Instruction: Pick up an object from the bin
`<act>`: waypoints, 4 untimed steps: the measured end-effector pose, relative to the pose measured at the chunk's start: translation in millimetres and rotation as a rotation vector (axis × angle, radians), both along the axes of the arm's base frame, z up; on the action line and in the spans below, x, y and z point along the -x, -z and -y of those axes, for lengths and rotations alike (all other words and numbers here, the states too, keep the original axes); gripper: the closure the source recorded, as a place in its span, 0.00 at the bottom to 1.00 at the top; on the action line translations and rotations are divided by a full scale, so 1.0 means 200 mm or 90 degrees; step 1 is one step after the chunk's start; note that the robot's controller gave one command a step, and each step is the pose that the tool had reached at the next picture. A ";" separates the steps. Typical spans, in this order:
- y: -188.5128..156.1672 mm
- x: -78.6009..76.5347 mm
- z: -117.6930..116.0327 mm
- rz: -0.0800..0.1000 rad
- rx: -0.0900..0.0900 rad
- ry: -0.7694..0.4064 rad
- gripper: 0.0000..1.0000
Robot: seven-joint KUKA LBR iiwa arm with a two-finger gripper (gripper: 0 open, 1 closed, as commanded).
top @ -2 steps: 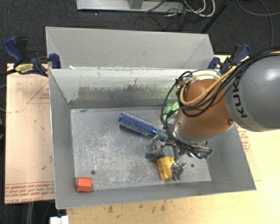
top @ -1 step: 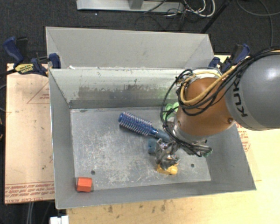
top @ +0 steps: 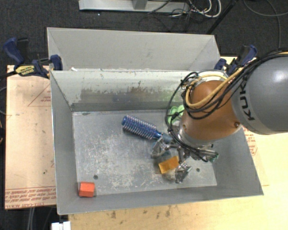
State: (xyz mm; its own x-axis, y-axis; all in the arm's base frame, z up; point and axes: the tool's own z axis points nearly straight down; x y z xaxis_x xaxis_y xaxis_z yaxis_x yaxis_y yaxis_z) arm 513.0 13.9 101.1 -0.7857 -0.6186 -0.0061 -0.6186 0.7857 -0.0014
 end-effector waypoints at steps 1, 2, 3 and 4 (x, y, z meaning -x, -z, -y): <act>0.01 0.01 0.00 -0.003 0.000 0.000 1.00; 0.01 0.01 0.00 -0.004 0.000 0.000 0.00; 0.02 -0.15 -0.45 0.000 -0.002 -0.063 0.00; -0.47 -0.10 -0.61 0.003 -0.001 -0.055 0.00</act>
Offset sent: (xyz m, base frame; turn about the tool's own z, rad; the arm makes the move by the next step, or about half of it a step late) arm 0.0000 0.0000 0.0000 0.0000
